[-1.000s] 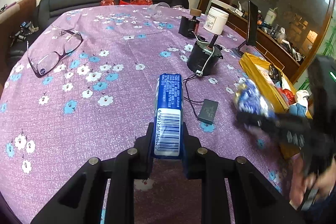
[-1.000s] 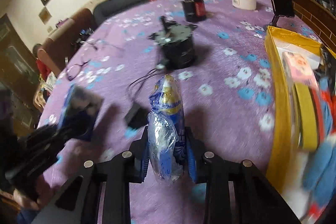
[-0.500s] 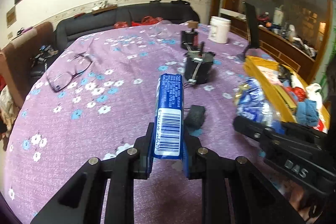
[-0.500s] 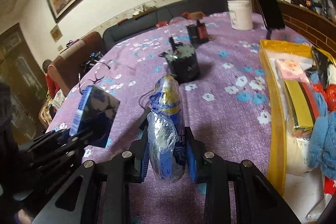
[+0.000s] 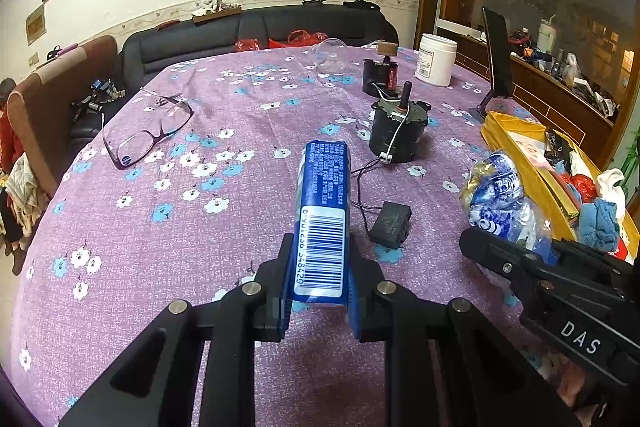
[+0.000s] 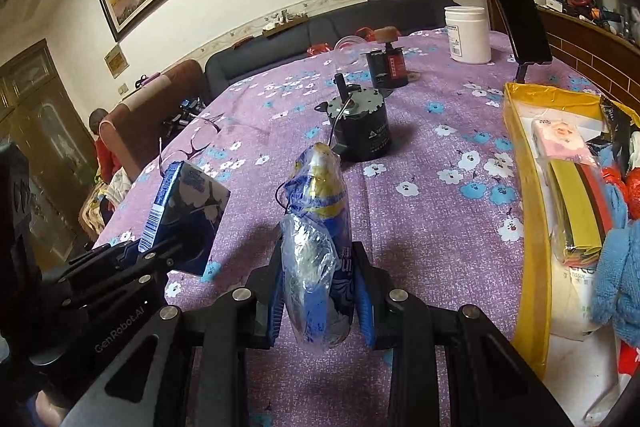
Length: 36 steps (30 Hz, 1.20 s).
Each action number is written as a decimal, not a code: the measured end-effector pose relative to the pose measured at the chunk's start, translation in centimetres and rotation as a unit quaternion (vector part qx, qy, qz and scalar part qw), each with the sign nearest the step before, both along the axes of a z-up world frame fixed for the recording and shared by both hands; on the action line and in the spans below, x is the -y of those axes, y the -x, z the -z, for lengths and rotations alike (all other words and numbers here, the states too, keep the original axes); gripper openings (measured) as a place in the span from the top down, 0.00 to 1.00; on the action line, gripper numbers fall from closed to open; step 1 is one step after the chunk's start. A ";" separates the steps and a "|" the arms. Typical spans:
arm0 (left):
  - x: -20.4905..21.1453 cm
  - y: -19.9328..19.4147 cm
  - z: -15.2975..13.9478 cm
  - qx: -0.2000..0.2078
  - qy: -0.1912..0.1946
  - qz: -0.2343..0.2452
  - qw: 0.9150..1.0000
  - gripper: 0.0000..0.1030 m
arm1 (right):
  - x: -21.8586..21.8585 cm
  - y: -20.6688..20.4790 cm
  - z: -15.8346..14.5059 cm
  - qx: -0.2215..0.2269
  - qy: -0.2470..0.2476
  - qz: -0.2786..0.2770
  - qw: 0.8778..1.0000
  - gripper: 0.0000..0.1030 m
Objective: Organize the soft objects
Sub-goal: 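Lift the carton and bottle and carry both toward the yellow tray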
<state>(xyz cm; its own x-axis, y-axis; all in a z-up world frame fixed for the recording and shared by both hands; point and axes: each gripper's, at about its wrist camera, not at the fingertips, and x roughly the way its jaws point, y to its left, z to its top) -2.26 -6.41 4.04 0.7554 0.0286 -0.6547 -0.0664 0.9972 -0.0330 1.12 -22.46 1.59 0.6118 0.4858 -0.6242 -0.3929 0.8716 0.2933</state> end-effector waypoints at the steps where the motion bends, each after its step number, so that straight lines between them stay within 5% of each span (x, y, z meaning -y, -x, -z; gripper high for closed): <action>1: 0.0 0.0 0.0 0.000 0.000 0.000 1.000 0.80 | 0.0 0.1 0.0 0.001 -0.001 0.001 1.000 0.68; 36: 0.0 0.1 0.0 0.000 -0.011 -0.008 1.000 0.80 | 0.5 0.7 -0.4 0.013 -0.016 0.003 1.000 0.68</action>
<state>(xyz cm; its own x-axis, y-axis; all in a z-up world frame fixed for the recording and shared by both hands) -2.34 -6.44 4.04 0.7546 0.0546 -0.6540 -0.0816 0.9966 -0.0109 0.38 -22.94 1.96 0.6314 0.5017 -0.5913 -0.3953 0.8642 0.3112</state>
